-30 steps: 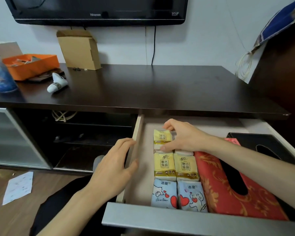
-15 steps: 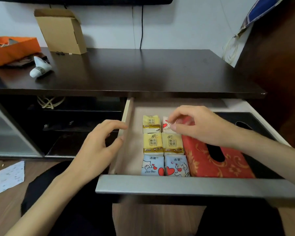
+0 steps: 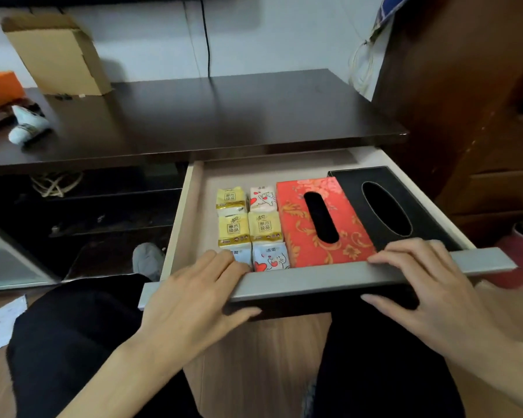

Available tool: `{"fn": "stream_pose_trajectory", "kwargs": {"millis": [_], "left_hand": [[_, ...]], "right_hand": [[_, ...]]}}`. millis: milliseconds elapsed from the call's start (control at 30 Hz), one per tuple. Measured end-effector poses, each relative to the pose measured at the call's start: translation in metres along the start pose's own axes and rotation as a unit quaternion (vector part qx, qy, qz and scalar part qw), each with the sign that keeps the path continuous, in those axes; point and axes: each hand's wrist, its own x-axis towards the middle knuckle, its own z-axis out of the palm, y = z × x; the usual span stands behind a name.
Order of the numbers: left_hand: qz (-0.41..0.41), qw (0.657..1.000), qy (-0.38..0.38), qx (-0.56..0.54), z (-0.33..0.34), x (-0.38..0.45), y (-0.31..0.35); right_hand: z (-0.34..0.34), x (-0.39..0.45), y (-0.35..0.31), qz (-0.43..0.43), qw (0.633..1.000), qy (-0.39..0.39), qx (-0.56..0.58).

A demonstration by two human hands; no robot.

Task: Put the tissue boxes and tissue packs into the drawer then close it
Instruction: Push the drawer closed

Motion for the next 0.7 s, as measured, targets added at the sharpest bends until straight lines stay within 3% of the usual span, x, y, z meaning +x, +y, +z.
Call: {"fn": "stream_pose_trajectory", "kwargs": {"millis": [133, 267, 700], "left_hand": [[0.021, 1.0, 0.018, 0.014, 0.008, 0.007, -0.012], [0.02, 0.999, 0.026, 0.015, 0.017, 0.026, -0.03], [-0.084, 0.992, 0.085, 0.043, 0.059, 0.123, -0.095]], "right_hand": [[0.021, 0.009, 0.013, -0.045, 0.995, 0.073, -0.051], [0.041, 0.03, 0.029, -0.052, 0.993, 0.093, -0.053], [0.101, 0.134, 0.053, 0.096, 0.989, 0.116, 0.002]]}}
